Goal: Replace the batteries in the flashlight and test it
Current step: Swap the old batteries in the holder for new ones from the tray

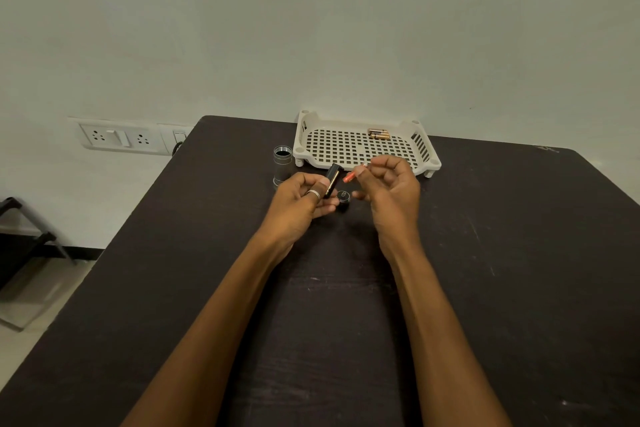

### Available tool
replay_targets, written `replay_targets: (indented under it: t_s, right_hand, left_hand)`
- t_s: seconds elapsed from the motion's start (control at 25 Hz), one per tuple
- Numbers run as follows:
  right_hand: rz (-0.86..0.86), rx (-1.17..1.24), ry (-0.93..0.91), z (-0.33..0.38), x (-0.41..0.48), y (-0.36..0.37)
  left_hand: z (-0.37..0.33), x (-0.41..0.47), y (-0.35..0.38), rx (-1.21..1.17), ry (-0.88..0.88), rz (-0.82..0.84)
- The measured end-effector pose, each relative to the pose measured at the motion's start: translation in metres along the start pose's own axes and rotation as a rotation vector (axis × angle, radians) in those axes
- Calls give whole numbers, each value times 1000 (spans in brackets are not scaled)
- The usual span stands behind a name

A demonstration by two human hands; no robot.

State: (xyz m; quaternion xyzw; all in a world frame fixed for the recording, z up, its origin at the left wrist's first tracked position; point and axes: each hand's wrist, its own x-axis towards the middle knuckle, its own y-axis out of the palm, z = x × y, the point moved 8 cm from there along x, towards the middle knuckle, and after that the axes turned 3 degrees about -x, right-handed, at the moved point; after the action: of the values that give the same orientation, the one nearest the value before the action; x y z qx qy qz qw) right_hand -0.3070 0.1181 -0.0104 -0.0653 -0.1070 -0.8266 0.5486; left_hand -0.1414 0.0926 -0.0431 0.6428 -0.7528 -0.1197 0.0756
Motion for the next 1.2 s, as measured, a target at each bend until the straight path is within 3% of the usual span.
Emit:
replay_targets:
  t_s: [0.12,0.24,0.48,0.68,0.8,0.92,1.0,1.2]
  right_hand:
    - [-85,-326,-20,-6,6,-15]
    - [-50,-713,-78,-12,5,-12]
    - [-12,-910,-159,-14,8,-3]
    - [-46,-897,-176,-11,4,-4]
    - [-67,-684,-245,4,-2,-4]
    - [125,-456,-180,3,-6,13]
    - [229,-437,-129,-2,-9,24]
    - [251,-456,-147,-1,-9,26]
  left_hand:
    - [-1,0,1,13,6,4]
    - [-1,0,1,35,1,-1]
    - [-1,0,1,41,-17,-7]
    - [0,-1,0,32,-27,-8]
    - [-1,-1,1,25,-33,-11]
    - [-2,-3,3,-5,-42,2]
    - [-4,-5,5,-19,-49,21]
    - [-4,-5,5,-37,-90,37]
